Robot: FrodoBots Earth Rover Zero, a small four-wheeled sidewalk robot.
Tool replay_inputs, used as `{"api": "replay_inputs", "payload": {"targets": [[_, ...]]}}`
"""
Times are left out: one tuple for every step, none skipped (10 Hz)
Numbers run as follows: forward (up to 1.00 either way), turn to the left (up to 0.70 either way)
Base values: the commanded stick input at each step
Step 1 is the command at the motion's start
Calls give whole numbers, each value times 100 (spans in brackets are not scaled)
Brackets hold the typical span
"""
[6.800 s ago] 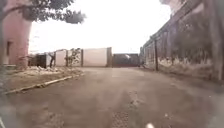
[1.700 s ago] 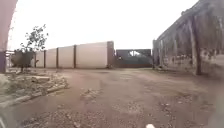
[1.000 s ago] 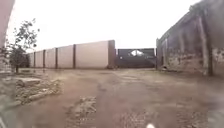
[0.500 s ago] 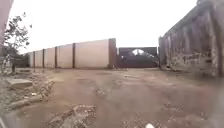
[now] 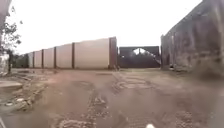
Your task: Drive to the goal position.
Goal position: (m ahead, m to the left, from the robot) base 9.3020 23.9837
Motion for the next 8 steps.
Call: {"api": "replay_inputs", "payload": {"targets": [[85,24],[85,34],[85,33],[85,12],[85,0],[85,0],[85,0],[85,9]]}}
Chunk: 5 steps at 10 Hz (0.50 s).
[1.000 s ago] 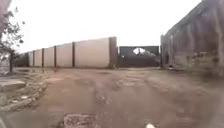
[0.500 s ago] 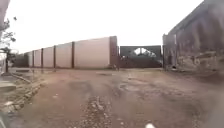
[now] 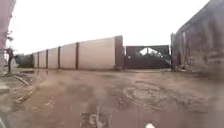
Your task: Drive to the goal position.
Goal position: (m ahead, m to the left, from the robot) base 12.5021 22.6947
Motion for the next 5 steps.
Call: {"api": "replay_inputs", "payload": {"targets": [[85,29],[85,34],[85,34],[85,34],[85,34]]}}
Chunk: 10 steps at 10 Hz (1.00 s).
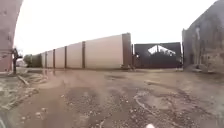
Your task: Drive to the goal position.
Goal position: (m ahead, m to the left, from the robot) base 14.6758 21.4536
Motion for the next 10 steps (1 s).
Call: {"api": "replay_inputs", "payload": {"targets": [[85,34],[85,34],[85,34],[85,34],[85,25],[85,14],[85,4],[85,0],[85,34],[85,34]]}}
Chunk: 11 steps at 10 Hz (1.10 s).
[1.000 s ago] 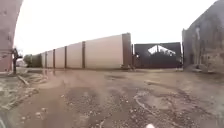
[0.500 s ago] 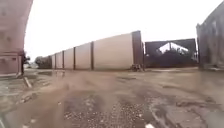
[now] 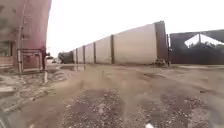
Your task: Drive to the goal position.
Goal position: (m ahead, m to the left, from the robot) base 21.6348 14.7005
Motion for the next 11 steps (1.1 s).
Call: {"api": "replay_inputs", "payload": {"targets": [[85,34],[85,34],[85,34],[85,18],[85,0],[85,0],[85,0],[85,0],[85,0],[85,0],[85,0]]}}
